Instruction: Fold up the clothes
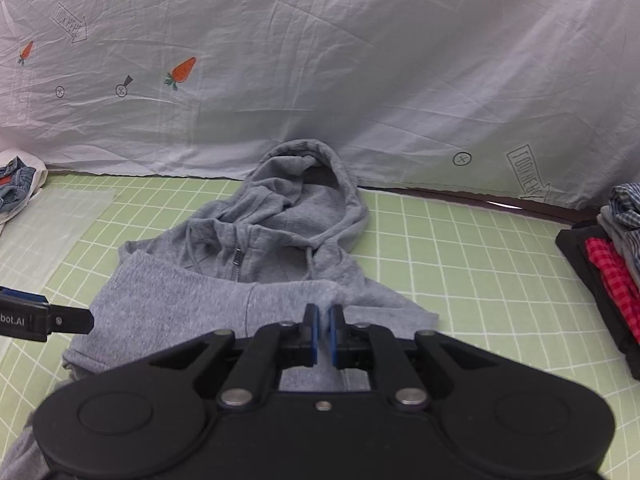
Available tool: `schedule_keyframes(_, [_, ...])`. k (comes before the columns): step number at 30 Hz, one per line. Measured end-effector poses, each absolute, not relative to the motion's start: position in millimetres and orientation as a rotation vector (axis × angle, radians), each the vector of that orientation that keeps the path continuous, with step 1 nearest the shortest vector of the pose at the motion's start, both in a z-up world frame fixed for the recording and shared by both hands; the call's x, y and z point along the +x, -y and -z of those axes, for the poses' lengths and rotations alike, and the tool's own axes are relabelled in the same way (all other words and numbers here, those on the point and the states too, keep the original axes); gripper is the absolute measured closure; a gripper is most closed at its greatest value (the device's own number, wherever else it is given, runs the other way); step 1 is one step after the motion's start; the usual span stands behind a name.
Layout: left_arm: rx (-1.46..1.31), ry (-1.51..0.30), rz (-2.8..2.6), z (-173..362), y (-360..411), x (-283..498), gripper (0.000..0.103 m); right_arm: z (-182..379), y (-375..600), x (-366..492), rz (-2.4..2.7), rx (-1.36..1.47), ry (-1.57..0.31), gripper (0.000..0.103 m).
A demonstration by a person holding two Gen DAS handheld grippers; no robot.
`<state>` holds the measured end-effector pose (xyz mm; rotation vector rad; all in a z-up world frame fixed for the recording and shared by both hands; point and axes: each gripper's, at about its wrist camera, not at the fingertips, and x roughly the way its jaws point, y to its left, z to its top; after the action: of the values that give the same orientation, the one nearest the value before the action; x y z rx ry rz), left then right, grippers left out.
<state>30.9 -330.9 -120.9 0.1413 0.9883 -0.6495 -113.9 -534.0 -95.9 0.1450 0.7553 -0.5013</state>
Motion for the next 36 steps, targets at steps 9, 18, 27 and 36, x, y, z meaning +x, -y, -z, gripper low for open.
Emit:
schedule_keyframes(9, [0.137, -1.038, 0.610, 139, 339, 31, 0.021, 116, 576, -116, 0.587, 0.132, -0.867, 0.093])
schedule_keyframes(18, [0.193, -1.058, 0.566, 150, 331, 34, 0.021, 145, 582, -122, 0.674, 0.198, -0.924, 0.084])
schedule_keyframes(27, [0.157, -1.028, 0.608, 135, 335, 28, 0.021, 139, 572, -151, 0.697, 0.416, -0.805, 0.055])
schedule_keyframes(36, [0.247, -1.038, 0.648, 152, 342, 7, 0.021, 143, 578, -165, 0.688, 0.522, -0.744, 0.088])
